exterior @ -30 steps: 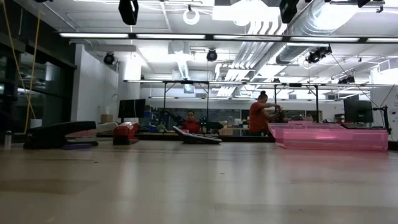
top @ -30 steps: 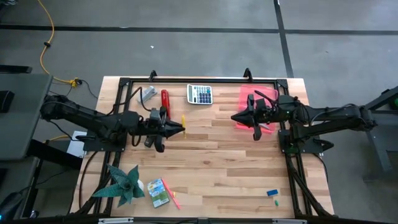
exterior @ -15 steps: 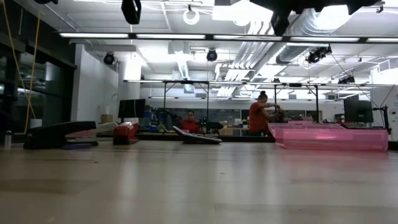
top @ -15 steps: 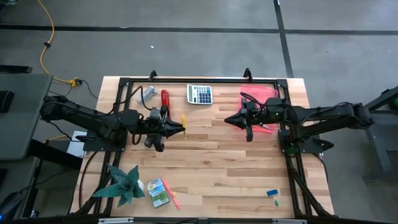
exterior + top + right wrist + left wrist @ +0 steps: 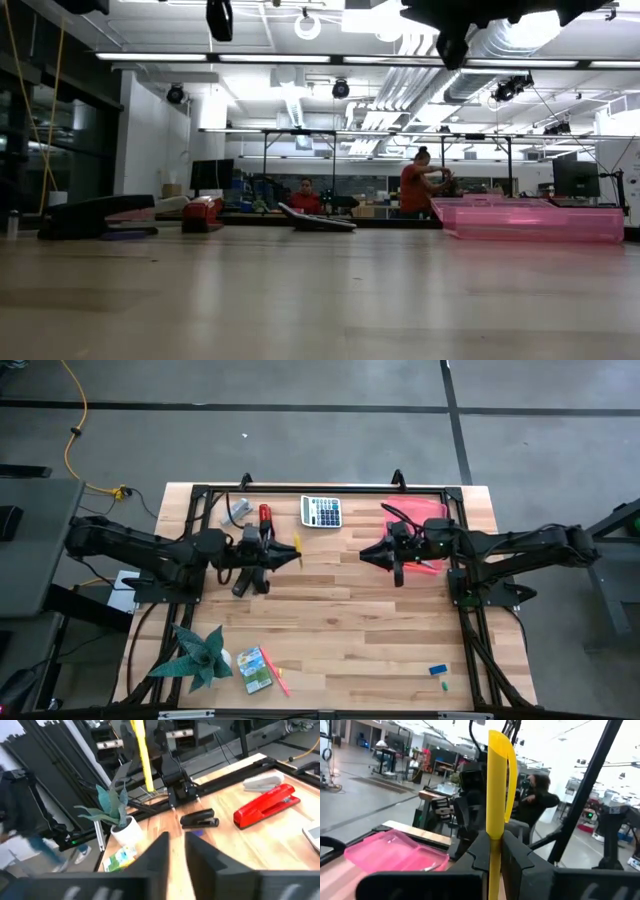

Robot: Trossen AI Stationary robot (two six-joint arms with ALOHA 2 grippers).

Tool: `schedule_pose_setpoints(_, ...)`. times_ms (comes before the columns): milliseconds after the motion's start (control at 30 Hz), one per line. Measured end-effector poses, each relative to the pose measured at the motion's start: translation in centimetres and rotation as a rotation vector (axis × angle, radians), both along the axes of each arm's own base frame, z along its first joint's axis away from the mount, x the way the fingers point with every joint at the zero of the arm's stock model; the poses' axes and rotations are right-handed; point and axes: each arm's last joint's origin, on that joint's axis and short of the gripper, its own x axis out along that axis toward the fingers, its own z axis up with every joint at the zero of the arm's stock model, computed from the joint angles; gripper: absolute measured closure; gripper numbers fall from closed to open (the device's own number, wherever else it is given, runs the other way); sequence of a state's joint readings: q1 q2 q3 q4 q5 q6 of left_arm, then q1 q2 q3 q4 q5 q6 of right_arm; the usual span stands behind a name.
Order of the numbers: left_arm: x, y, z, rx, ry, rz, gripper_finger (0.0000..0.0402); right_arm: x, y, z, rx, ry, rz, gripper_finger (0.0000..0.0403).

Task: Pack school essentials
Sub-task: Put the yellow pen into the pink supply box

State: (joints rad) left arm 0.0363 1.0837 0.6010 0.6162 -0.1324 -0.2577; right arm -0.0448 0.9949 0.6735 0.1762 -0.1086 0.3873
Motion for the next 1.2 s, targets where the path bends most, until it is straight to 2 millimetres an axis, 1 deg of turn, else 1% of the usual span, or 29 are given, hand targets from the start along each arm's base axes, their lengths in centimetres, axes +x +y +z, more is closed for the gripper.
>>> schedule_pose_setpoints(133,0.0,0.8,0.2,0.002,-0.031,0.02,0.0399,0.3,-0.2,-0.2,-0.017,0.003,-0.048,0.0254)
schedule_pose_setpoints(233,0.0,1.2,0.1,-0.022,-0.026,0.016,0.0399,0.8,-0.2,-0.5,-0.064,0.002,-0.043,0.0203)
schedule_pose_setpoints(300,0.0,1.4,0.1,-0.044,-0.031,0.015,0.0399,1.2,-0.1,-0.7,-0.086,-0.001,-0.033,0.018)
schedule_pose_setpoints(367,0.2,1.6,-0.1,-0.053,-0.025,0.02,0.0399,1.9,0.1,-0.9,-0.116,-0.029,-0.027,0.0167)
schedule_pose_setpoints(533,0.9,2.6,-1.1,-0.088,0.009,0.053,0.0399,3.7,0.2,-1.9,-0.146,-0.062,-0.029,0.0168)
schedule_pose_setpoints(633,1.4,3.3,-1.7,-0.116,0.022,0.061,0.0399,4.7,0.0,-3.0,-0.129,-0.035,-0.062,0.0175)
schedule_pose_setpoints(733,2.0,3.9,-2.2,-0.128,-0.001,0.03,0.0399,5.7,0.0,-3.9,-0.122,-0.039,-0.075,0.0182)
schedule_pose_setpoints(833,2.6,4.1,-2.7,-0.152,-0.021,0.007,0.0399,6.3,-0.1,-4.3,-0.109,-0.062,-0.079,0.0185)
schedule_pose_setpoints(967,3.4,4.2,-3.6,-0.159,-0.021,-0.007,0.0399,6.9,-0.1,-4.0,-0.101,-0.084,-0.098,0.0185)
schedule_pose_setpoints(1067,4.1,4.4,-4.1,-0.161,-0.045,-0.004,0.0399,7.9,-0.1,-3.2,-0.112,-0.09,-0.059,0.0185)
schedule_pose_setpoints(1200,5.6,4.6,-3.3,-0.138,-0.068,-0.022,0.0399,9.2,-0.2,-2.5,-0.153,-0.033,-0.017,0.0185)
